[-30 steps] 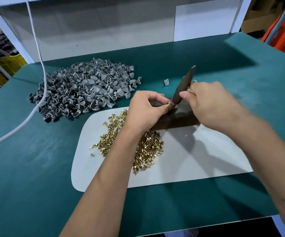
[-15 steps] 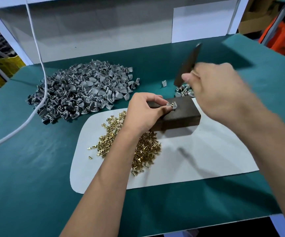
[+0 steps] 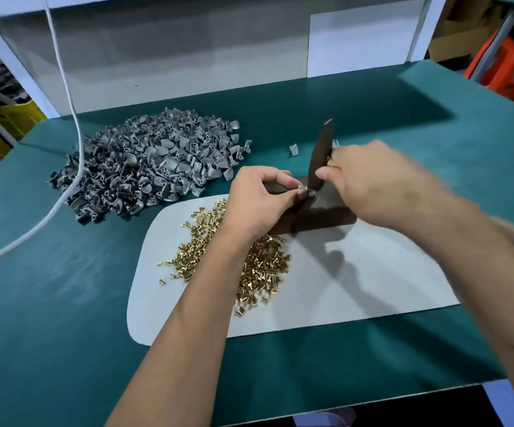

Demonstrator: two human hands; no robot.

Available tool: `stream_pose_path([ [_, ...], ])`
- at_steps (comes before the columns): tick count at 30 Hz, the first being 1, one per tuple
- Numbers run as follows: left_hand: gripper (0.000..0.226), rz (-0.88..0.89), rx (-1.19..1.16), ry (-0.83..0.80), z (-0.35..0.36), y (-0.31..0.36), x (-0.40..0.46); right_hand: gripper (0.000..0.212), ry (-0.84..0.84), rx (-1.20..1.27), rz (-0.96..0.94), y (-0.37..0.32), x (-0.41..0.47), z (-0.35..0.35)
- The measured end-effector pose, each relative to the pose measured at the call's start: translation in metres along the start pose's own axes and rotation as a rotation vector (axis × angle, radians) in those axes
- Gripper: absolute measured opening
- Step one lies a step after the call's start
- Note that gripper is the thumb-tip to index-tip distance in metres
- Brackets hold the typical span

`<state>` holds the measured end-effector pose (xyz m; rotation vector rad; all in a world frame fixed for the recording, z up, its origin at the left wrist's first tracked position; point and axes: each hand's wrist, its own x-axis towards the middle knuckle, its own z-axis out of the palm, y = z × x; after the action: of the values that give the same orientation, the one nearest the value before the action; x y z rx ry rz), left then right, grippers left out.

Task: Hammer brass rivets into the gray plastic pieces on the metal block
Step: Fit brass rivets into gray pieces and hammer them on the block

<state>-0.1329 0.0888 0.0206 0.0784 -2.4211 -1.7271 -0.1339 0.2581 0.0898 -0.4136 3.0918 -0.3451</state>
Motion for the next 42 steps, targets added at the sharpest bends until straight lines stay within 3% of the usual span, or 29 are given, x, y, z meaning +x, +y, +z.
stream_pose_path([
  [2,0.011,-0.011,0.006,0.004,0.000,0.000,0.000,0.034,0.092,-0.033,0.014,0.002,0.003,-0.011],
  [4,0.011,-0.017,0.015,-0.002,0.000,-0.001,0.001,0.032,0.346,0.114,0.005,0.002,0.000,-0.010],
  [5,0.011,-0.013,0.017,-0.005,0.000,-0.002,0.002,0.029,0.375,0.150,-0.020,-0.001,-0.003,-0.007],
  [8,0.013,0.003,-0.006,0.005,0.000,-0.002,0.001,0.023,0.037,-0.008,-0.039,-0.006,0.000,0.008],
  [9,0.012,0.006,-0.005,0.001,0.000,-0.002,0.001,0.024,-0.006,-0.034,-0.018,-0.005,0.002,0.004],
  [11,0.011,0.008,0.001,-0.003,0.000,-0.002,-0.001,0.028,0.058,-0.025,-0.004,-0.002,0.007,-0.006],
  [14,0.014,0.006,0.008,-0.011,-0.001,-0.001,0.001,0.029,0.405,0.157,-0.012,-0.003,0.004,-0.005],
  [15,0.015,0.006,0.010,-0.011,-0.001,-0.001,0.001,0.029,0.388,0.166,-0.019,-0.005,0.004,-0.002],
  [18,0.013,0.011,-0.011,-0.014,-0.001,0.000,0.000,0.033,0.065,0.028,-0.022,-0.003,0.005,0.010],
  [20,0.012,0.008,-0.011,-0.007,-0.001,0.001,-0.001,0.035,0.015,-0.012,0.008,0.004,0.010,0.005],
  [25,0.017,0.050,0.025,-0.008,0.000,0.001,-0.001,0.042,0.168,0.081,0.132,0.027,0.011,0.011],
  [33,0.020,-0.003,-0.086,0.029,-0.002,-0.003,0.003,0.017,0.218,0.031,0.359,0.059,0.017,0.042],
  [39,0.025,-0.018,-0.161,0.029,-0.005,-0.002,0.003,0.022,0.292,0.037,0.342,0.049,0.014,0.040],
  [42,0.026,-0.017,-0.177,0.027,-0.006,-0.002,0.003,0.026,0.427,0.134,0.123,0.038,0.015,0.030],
])
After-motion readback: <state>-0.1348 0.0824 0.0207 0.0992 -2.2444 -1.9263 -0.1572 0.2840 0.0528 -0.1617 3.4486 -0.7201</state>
